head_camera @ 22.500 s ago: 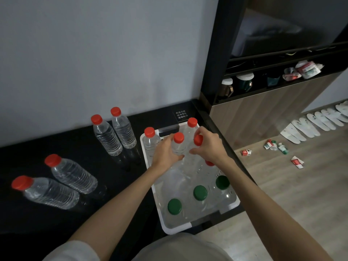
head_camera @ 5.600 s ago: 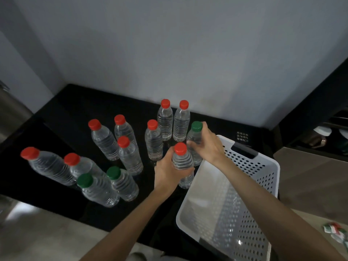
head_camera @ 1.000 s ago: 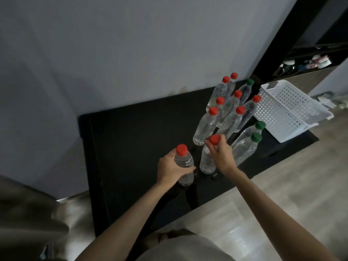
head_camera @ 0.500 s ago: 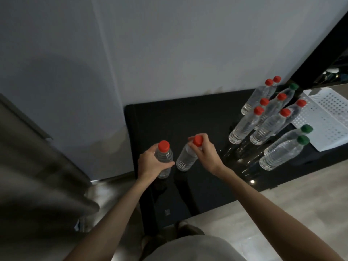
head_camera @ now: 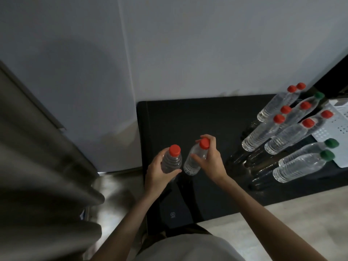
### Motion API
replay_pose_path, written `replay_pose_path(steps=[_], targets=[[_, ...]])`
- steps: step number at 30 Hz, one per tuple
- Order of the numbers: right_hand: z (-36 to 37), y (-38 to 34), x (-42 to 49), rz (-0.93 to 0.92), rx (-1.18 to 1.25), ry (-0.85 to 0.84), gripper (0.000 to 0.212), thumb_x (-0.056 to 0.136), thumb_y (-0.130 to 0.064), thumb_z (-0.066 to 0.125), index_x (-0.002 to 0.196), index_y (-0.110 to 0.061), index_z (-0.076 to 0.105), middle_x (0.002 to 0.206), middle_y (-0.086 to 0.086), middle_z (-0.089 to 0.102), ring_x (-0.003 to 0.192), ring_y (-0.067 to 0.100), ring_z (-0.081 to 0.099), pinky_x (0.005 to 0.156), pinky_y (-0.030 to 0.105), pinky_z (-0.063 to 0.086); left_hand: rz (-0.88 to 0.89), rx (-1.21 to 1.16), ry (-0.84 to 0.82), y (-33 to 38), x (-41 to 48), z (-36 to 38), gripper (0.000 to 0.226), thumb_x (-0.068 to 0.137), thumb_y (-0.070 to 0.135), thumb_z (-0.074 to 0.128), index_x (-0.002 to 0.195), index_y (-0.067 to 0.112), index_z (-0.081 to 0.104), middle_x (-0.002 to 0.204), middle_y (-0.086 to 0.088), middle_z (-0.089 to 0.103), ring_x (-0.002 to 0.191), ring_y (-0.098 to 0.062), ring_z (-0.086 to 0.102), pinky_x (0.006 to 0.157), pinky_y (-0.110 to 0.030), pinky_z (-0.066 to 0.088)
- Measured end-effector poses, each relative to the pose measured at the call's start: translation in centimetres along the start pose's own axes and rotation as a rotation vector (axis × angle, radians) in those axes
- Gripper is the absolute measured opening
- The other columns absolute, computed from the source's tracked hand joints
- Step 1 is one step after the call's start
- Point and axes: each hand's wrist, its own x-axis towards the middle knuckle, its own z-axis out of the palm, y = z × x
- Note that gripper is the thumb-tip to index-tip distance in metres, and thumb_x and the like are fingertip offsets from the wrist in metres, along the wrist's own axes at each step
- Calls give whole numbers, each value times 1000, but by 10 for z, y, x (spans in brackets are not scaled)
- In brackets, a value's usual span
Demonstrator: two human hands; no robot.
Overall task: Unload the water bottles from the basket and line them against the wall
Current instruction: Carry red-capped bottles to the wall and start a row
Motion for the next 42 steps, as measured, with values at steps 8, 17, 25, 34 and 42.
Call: replay_pose_path(steps=[8,17,25,34,42], targets=[[6,20,-4,53,-3,-80,59,83,-22,75,122,-33,31,116,-8,50,108,6,54,91,22,45,-4,39,-2,-5,-4,3,87,66,25,86,122,70,37,125,38,53,119,6,53,103,-41,48],[-9,14,34,69,-58,-161,50,81,-30,74,114,-35,36,110,-2,61,100,16,63,81,36,56,-80,46,62,0,24,-1,79,53,50,82,118,65,40,110,21,66,102,-1,65,91,-40,55],[-20,-20,112,-11,-35,-152,52,81,-23,75,113,-32,36,101,-10,57,89,7,59,70,22,48,-88,49,173,34,102,-18,81,54,49,82,124,52,42,107,23,64,100,-9,67,94,-41,54],[-7,-37,227,-57,-32,-164,59,77,-30,78,115,-31,33,112,1,59,102,24,61,87,45,54,-33,114,241,55,212,-33,70,66,23,88,121,37,47,106,20,63,104,-11,64,95,-36,51],[41,-25,322,-94,20,-197,57,79,-23,76,118,-25,34,114,0,58,101,18,61,87,41,55,-47,99,300,39,304,-32,72,67,20,86,129,26,48,115,9,66,108,-11,63,97,-39,51]])
